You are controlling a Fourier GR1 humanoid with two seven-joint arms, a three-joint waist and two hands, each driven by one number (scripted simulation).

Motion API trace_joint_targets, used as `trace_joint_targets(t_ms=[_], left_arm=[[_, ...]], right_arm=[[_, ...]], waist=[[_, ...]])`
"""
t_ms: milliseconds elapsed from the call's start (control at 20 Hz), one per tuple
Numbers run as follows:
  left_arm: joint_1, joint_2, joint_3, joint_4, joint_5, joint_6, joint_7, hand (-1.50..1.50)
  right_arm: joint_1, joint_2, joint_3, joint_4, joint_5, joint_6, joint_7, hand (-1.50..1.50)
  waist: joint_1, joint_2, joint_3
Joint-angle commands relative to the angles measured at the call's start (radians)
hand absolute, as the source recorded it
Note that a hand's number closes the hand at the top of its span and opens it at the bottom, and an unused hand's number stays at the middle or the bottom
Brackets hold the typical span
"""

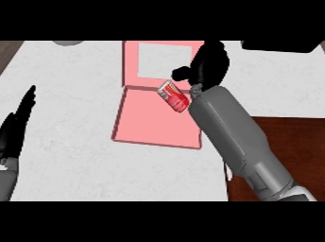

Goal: Pick the can from the tray and place it in the cardboard box

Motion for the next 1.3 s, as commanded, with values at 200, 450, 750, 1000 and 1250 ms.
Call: trace_joint_targets(t_ms=[200, 450, 750, 1000, 1250], left_arm=[[0.018, -0.018, 0.002, -0.007, -0.008, 0.014, 0.023, 0.0], [0.058, 0.01, 0.033, -0.031, -0.006, 0.014, 0.017, 0.0], [0.083, -0.015, 0.046, -0.003, -0.013, 0.039, 0.01, 0.0], [0.121, 0.018, 0.082, -0.078, 0.019, 0.017, 0.05, 0.0], [0.133, 0.009, 0.084, -0.029, 0.003, 0.025, -0.002, 0.0]], right_arm=[[-0.044, 0.008, 0.028, 0.019, 0.081, -0.364, 0.136, -1.5], [-0.002, 0.008, -0.002, -0.054, 0.126, -0.446, 0.136, -1.5], [0.213, 0.008, 0.053, -0.349, 0.228, -0.393, 0.195, -1.5], [0.462, 0.008, 0.063, -0.646, 0.327, -0.298, 0.207, -1.5], [0.759, 0.008, 0.162, -0.977, 0.406, -0.181, 0.187, -1.5]], waist=[[-0.036, -0.016, 0.0], [-0.063, -0.024, 0.0], [-0.111, -0.035, -0.001], [-0.125, -0.045, 0.0], [-0.143, -0.041, -0.002]])
